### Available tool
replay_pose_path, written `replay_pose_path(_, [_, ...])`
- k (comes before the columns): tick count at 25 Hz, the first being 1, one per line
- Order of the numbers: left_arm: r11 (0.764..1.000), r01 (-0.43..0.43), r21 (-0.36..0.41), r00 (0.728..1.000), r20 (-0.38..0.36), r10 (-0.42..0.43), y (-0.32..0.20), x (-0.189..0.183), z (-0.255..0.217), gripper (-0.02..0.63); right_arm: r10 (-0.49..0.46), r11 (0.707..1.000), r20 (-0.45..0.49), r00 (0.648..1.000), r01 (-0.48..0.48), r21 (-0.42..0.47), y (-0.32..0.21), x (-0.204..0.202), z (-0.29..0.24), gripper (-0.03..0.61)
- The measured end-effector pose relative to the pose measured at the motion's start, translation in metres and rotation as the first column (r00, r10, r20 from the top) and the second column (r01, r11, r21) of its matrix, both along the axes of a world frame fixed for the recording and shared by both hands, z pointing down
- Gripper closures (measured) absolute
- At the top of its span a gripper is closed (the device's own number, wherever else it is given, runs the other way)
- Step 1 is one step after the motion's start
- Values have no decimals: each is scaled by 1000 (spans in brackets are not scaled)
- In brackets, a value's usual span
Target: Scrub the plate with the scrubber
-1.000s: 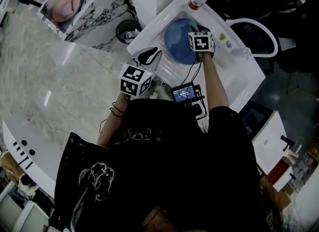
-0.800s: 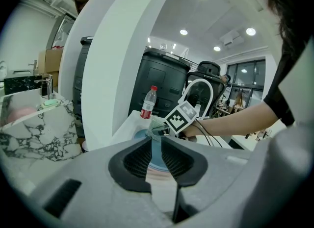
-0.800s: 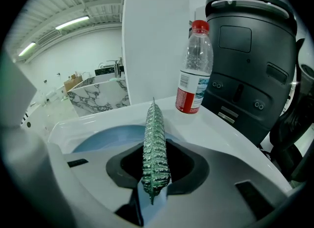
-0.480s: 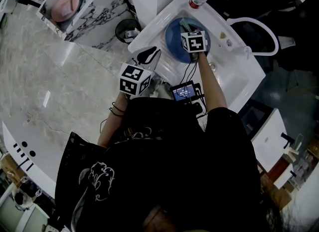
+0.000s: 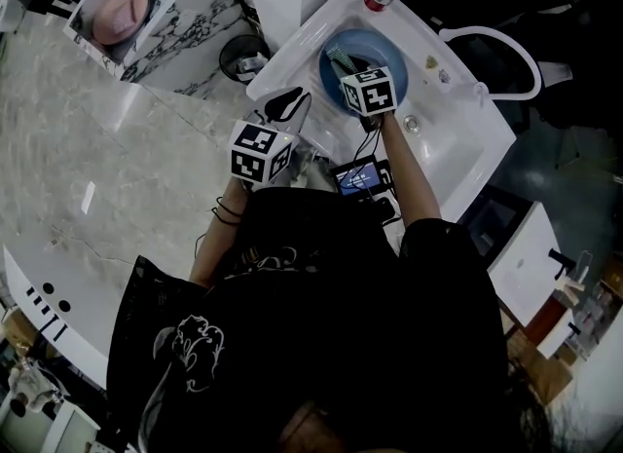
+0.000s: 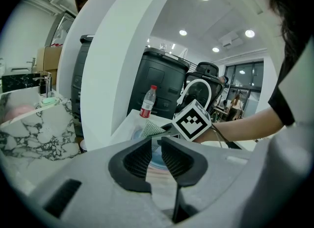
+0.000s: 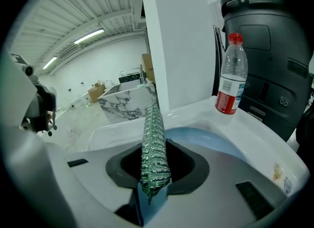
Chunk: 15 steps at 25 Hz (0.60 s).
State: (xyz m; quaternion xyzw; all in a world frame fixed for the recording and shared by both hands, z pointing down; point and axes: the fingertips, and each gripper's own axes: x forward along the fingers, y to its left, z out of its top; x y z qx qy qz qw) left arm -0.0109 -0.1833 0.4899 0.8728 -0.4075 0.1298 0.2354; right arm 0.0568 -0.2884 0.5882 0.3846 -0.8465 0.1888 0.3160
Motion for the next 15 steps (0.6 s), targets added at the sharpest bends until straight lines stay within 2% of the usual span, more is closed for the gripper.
replay_pose_path(9, [1000, -17, 3, 1000, -8, 17, -1, 3, 1, 552, -70, 991, 104, 992, 81, -102, 47, -3, -4, 488])
replay_pose_path(15, [999, -41, 7, 999, -14, 41, -3, 10, -1, 552, -151, 971, 120, 981, 170, -166, 71, 8, -3, 488])
